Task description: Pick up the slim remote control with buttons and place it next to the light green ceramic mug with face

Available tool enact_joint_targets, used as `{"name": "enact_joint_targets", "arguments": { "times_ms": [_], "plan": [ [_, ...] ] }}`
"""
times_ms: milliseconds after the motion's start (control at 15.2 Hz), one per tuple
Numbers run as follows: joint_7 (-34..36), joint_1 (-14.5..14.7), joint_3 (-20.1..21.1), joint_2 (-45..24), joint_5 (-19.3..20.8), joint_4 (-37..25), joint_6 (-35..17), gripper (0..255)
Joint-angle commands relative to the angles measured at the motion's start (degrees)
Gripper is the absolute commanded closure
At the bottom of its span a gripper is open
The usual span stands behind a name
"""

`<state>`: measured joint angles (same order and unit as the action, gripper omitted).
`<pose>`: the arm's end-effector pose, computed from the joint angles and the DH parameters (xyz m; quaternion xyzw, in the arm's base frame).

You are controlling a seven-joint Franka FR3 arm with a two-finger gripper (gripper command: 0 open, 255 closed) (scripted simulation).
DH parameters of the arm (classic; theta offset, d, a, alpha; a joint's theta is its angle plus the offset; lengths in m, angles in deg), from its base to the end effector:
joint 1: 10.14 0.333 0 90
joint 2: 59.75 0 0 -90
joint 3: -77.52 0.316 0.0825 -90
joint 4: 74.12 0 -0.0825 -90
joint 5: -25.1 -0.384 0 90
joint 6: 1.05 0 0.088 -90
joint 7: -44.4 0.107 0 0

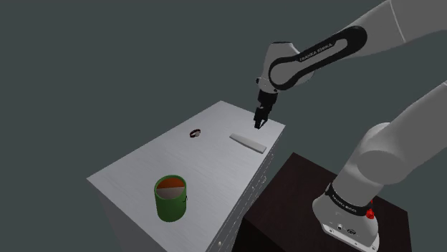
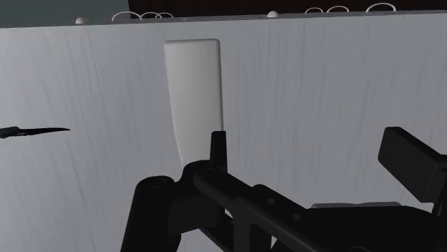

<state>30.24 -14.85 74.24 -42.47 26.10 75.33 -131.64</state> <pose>0.4060 -0.0567 0.3530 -0.9980 -0.0610 0.0133 0.0046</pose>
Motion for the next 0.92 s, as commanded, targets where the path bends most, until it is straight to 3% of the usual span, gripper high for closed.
{"name": "enact_joint_targets", "arguments": {
  "times_ms": [0, 528, 858],
  "plan": [
    [-0.97, -0.32, -0.62, -3.91, 0.18, -0.38, -3.84, 0],
    [-6.17, -1.70, -2.67, -22.91, -1.32, -6.03, -17.82, 0],
    [-9.23, -3.16, -2.54, -32.84, -3.12, -11.00, -23.10, 0]
  ]
}}
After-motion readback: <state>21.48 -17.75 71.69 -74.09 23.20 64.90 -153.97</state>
